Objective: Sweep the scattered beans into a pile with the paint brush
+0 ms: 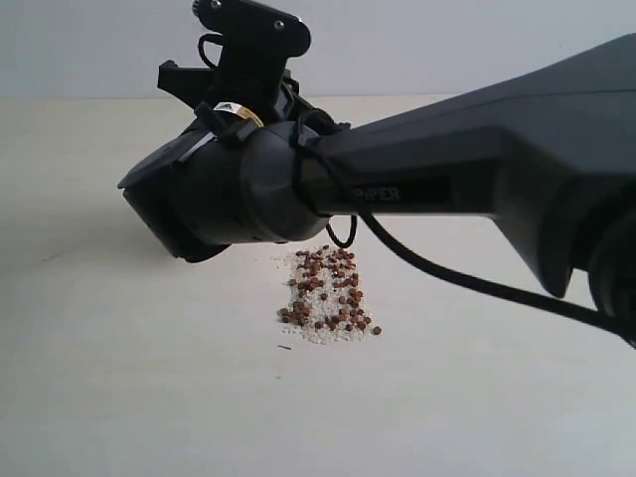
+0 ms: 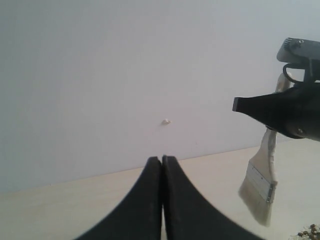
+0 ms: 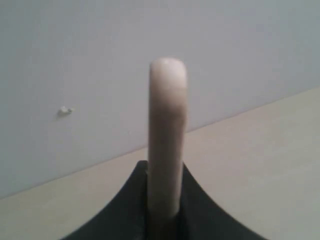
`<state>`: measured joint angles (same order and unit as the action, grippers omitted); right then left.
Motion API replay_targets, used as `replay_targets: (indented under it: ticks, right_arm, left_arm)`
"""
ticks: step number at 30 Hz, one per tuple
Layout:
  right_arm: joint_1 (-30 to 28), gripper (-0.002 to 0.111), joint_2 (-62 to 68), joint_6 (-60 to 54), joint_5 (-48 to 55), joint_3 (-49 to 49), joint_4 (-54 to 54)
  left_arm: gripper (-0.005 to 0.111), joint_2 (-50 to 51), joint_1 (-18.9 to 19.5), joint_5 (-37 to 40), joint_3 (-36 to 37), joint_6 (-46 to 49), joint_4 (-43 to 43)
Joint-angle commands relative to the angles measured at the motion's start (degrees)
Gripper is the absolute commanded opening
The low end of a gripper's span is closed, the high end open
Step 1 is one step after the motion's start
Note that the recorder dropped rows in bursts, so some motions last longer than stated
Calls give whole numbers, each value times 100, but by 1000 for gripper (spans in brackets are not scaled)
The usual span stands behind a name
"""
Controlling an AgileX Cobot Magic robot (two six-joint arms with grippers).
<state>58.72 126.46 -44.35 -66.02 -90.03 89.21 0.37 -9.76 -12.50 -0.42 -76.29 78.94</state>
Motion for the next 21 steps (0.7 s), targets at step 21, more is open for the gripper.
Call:
replay_targets:
  ticks: [21]
  right_arm:
    - [293,0,538,-656,-395,-193,266]
  left_arm:
    - [0,-37,8,16,-9,14,5]
